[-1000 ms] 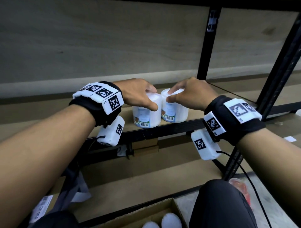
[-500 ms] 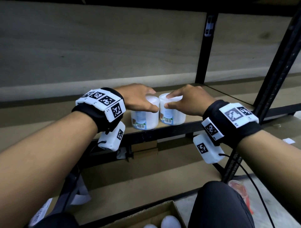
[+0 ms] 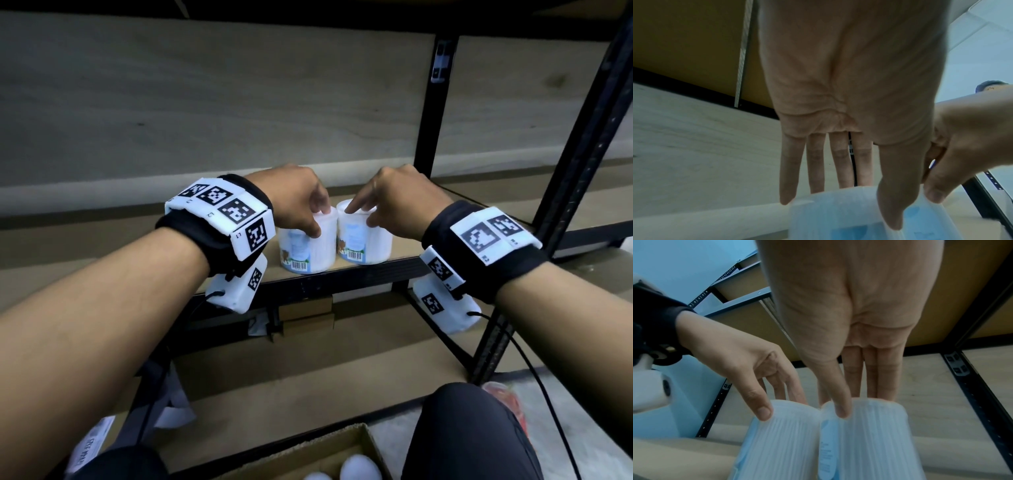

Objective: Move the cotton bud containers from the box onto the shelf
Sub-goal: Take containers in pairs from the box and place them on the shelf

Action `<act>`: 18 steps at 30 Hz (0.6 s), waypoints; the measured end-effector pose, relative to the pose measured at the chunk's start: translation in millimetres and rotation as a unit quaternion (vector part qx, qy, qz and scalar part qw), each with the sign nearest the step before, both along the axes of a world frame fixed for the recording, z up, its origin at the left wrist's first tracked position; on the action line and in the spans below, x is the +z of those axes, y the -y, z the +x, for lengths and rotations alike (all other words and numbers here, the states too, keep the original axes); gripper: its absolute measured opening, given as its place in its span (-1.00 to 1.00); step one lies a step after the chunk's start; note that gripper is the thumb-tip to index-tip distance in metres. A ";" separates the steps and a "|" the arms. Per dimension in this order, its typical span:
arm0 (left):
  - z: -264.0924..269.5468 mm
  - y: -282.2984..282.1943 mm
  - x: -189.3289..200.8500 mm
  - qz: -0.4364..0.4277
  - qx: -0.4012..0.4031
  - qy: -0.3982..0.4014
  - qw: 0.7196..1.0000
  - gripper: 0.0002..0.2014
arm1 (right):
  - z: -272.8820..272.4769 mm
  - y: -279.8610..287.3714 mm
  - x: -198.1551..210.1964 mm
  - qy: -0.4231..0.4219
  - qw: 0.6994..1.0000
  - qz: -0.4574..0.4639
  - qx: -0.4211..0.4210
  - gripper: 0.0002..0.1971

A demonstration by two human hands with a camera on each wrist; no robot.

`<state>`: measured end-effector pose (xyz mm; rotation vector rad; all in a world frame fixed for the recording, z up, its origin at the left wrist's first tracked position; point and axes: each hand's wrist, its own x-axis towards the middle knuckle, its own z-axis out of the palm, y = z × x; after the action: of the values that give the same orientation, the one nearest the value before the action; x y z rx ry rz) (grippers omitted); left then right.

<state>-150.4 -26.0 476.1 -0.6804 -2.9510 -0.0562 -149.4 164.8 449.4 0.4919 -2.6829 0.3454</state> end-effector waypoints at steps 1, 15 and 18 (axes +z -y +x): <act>-0.8 0.1 1.3 -0.002 -0.002 0.003 1.000 -0.57 | -0.1 0.3 0.9 0.000 1.000 0.000 0.000 -0.54; -54.6 -0.2 1.8 0.001 0.015 0.019 1.000 -0.59 | -56.8 12.2 11.3 0.080 0.996 0.009 -0.038 -0.59; -71.5 -0.5 1.0 0.005 0.022 0.018 1.000 -0.58 | -74.6 14.5 12.4 0.081 0.996 0.022 -0.039 -0.58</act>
<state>-221.8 -25.5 477.0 -0.6187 -2.9970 -0.0813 -224.0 150.3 461.8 0.3852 -2.8639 0.3171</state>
